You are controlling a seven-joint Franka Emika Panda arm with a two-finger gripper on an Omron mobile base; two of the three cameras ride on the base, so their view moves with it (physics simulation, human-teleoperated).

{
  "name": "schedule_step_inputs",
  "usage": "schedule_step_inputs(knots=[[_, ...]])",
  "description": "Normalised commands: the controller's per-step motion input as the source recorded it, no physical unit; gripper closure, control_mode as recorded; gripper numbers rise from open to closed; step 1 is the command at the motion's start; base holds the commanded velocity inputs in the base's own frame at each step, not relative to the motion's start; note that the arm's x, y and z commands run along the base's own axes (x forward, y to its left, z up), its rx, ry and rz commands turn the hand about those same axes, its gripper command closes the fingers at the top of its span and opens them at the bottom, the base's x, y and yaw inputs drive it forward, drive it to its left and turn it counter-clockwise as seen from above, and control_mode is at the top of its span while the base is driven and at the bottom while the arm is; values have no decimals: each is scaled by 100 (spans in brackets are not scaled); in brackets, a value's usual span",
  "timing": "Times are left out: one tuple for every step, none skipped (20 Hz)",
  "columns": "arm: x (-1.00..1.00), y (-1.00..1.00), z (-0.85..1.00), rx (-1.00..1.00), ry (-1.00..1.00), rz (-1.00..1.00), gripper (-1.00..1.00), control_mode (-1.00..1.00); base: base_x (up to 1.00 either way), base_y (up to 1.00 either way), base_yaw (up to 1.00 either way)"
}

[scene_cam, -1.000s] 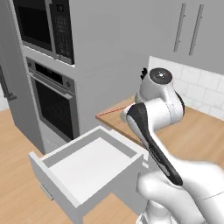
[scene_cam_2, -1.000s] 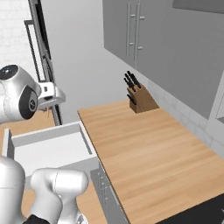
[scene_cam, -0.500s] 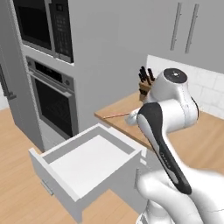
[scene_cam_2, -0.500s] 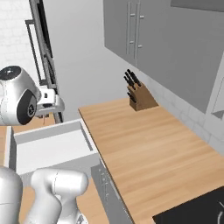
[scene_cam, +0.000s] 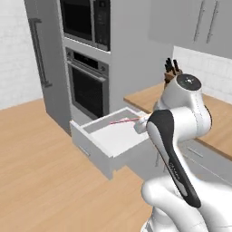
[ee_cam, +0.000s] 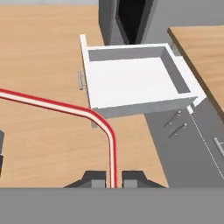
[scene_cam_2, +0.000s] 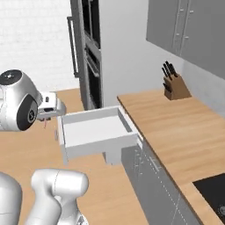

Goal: Take a straw from the drawer in front and place it inside the glass cup on the dining counter.

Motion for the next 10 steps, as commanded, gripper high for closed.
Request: schedule_step_inputs(knots=[[0, 0, 0, 0, 0, 0, 100, 100, -21, 100, 73], [0, 0, 0, 0, 0, 0, 100, 100, -14, 100, 75], [0, 0, 0, 0, 0, 0, 100, 100, -8, 100, 75], [0, 0, 0, 0, 0, 0, 100, 100, -7, 100, 74], [0, 0, 0, 0, 0, 0, 100, 100, -1, 100, 71], [0, 0, 0, 0, 0, 0, 100, 100, -4, 100, 69], [0, 0, 0, 0, 0, 0, 100, 100, -2, 99, 68], [0, 0, 0, 0, 0, 0, 100, 100, -4, 96, 66], [0, 0, 0, 0, 0, 0, 100, 100, -1, 92, 64], [0, 0, 0, 0, 0, 0, 100, 100, 0, 85, 62]])
